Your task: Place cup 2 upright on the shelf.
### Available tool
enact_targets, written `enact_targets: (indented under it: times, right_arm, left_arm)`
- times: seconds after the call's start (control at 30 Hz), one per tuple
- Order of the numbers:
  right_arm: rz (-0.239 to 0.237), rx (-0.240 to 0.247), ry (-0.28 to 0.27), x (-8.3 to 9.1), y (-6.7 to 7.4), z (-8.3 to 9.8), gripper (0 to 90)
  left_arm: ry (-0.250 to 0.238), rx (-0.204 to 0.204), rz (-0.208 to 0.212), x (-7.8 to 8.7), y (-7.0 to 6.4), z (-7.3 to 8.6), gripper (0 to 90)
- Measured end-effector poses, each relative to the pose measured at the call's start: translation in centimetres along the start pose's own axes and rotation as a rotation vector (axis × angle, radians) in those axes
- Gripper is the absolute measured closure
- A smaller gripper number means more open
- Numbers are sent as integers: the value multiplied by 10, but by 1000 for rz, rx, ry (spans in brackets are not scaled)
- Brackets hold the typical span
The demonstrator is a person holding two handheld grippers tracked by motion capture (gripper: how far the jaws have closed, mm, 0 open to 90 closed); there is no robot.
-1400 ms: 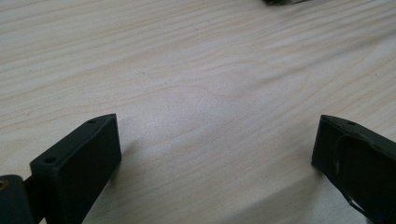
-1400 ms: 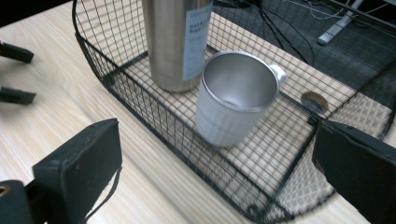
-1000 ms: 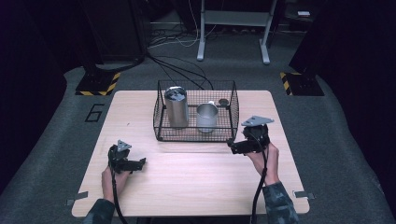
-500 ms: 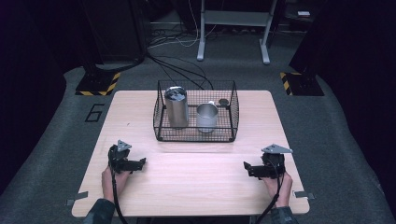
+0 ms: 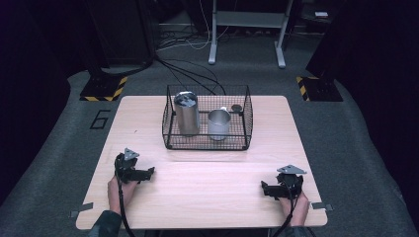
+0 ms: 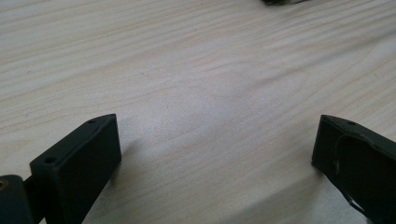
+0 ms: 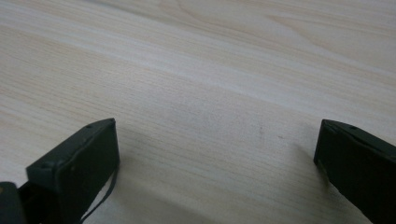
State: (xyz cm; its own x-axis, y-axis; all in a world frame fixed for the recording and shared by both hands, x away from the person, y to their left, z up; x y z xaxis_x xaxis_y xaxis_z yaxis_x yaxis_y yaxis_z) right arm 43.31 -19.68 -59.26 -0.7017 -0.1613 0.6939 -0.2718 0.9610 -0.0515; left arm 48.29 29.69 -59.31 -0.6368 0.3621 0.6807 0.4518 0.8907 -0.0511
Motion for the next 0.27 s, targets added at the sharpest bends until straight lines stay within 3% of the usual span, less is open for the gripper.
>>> enact_targets:
  times: [0.27]
  right_arm:
    - [3, 4, -3, 0, 0, 0, 0]
  left_arm:
    - [0, -2, -1, 0, 0, 0, 9]
Point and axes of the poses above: each handheld gripper's, and its own axes: x roughly backward along the jaws, z roughly out of its underside, y roughly to its left, the point moved 9 cm from there along -x, roughly forward along the jaws, and after that the axes turned 5 degrees about z, right-handed, at the moved point
